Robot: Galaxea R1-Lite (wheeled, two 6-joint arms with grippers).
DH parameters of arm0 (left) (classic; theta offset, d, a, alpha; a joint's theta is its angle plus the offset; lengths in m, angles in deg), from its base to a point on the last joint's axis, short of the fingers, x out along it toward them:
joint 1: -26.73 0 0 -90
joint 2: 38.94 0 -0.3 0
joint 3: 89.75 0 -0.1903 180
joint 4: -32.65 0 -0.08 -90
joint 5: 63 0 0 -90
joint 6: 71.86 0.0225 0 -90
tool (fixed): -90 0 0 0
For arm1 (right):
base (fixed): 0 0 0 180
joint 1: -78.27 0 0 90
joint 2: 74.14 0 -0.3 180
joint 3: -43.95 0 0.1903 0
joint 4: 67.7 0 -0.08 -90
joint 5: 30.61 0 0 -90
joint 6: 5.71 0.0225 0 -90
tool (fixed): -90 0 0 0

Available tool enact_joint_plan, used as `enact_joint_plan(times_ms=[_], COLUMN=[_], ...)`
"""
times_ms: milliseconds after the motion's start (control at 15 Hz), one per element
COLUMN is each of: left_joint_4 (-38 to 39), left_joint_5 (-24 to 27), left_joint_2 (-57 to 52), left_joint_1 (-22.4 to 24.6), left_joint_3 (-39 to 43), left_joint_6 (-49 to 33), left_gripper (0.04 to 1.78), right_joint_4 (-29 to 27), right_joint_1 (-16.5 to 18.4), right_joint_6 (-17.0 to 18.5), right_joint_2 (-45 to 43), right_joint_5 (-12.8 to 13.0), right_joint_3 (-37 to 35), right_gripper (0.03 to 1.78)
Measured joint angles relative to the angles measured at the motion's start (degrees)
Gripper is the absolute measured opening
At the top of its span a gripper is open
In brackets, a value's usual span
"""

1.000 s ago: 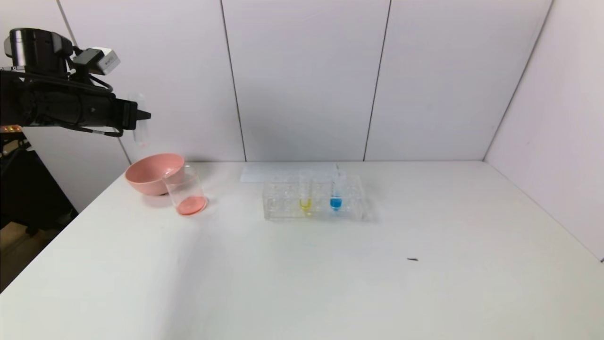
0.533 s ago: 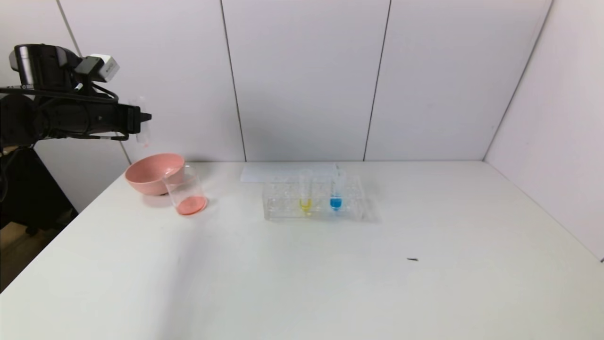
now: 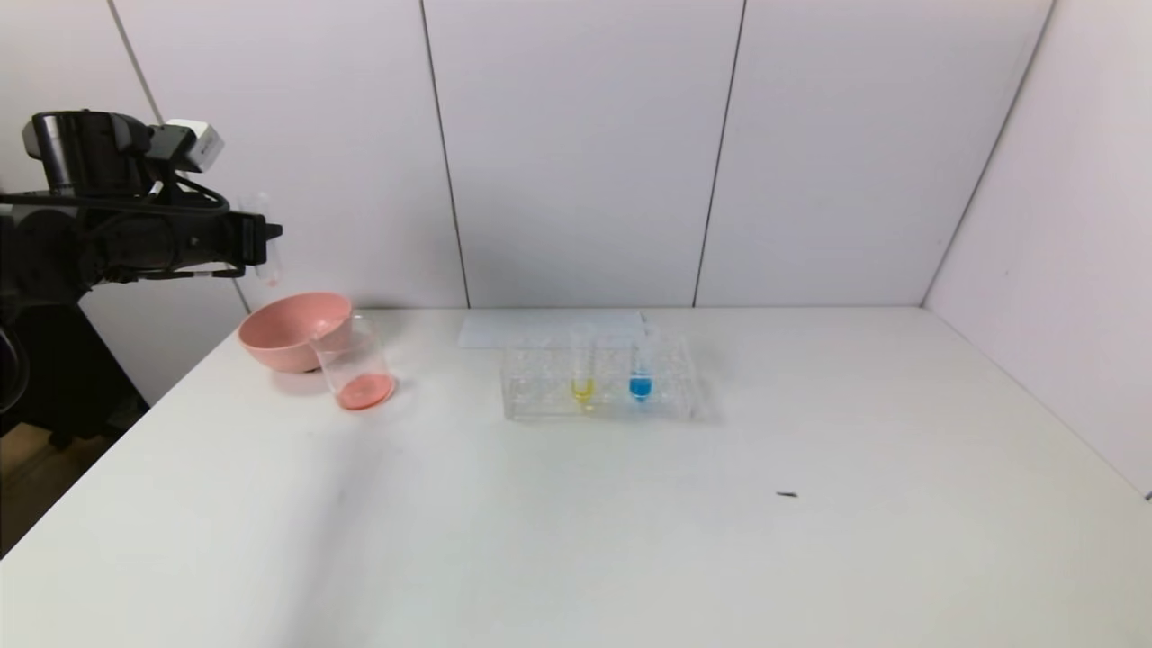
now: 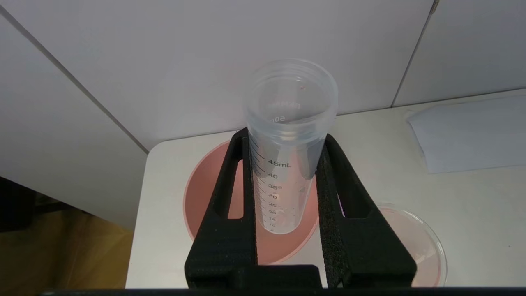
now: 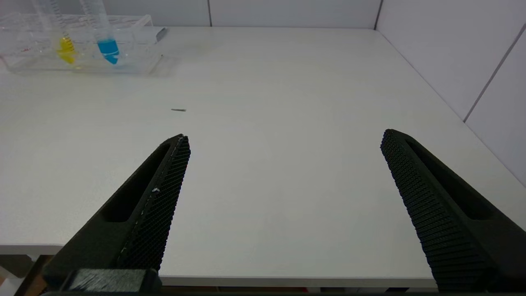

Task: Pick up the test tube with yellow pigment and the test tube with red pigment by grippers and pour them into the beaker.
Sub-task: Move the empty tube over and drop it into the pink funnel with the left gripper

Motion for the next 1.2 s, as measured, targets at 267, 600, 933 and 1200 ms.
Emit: enact_joint_plan(times_ms=[267, 600, 933, 1200], left_joint_4=[4.0, 9.2, 13.1, 13.4], left_joint_5=[0.1, 0.6, 0.7, 0.7], left_joint_2=[2.1, 5.9, 10.1, 13.7], left_joint_1=[0.4, 1.6, 2.0, 2.0], left_joint_3=[0.3, 0.0, -0.9, -3.3], left_joint_6=[-1.5, -4.2, -4.7, -4.7], left_gripper=[0.44, 0.44, 0.44, 0.44], right_joint_4=[0.0, 0.0, 0.0, 0.0], right_joint_1=[0.0, 0.0, 0.0, 0.0], right_joint_6=[0.0, 0.0, 0.0, 0.0], right_joint_2=[0.0, 0.0, 0.0, 0.0], right_joint_5=[0.0, 0.0, 0.0, 0.0], right_joint_3=[0.0, 0.0, 0.0, 0.0], right_gripper=[1.70, 1.70, 1.70, 1.70])
